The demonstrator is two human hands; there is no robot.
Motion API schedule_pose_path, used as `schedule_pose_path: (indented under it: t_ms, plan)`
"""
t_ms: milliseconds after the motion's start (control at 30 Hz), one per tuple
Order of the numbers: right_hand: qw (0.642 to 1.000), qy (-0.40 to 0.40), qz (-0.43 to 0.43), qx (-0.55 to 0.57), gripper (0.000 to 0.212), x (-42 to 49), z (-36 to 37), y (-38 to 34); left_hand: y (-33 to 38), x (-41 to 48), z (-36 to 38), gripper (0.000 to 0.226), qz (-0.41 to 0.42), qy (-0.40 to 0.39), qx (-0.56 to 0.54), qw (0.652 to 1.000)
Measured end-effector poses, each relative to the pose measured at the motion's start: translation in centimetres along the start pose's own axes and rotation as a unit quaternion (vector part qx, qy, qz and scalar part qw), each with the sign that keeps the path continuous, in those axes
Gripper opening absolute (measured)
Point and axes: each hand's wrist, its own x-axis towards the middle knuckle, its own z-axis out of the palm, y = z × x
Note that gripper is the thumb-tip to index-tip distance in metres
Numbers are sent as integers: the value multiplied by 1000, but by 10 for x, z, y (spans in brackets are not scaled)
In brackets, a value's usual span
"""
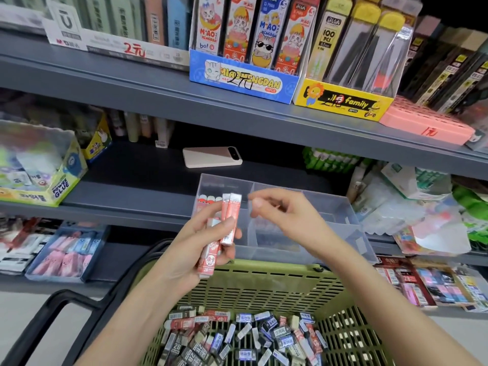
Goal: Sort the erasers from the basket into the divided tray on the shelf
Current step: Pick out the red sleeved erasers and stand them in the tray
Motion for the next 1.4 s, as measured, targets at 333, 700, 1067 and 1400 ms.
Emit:
schedule_pose_path:
  t_ms: [333,700,1067,1400]
  plan:
    - [968,29,42,245,4,10,14,-20,4,-7,-4,44,105,73,93,987]
    - [938,275,93,-192,17,29,-62,55,19,-3,-9,30,125,96,160,974]
    - [890,196,-43,-409,12,47,-62,85,50,93,59,24,70,-37,422,903]
    - [868,112,1,-484,16,61,-61,87,21,117,60,32,28,-2,383,923]
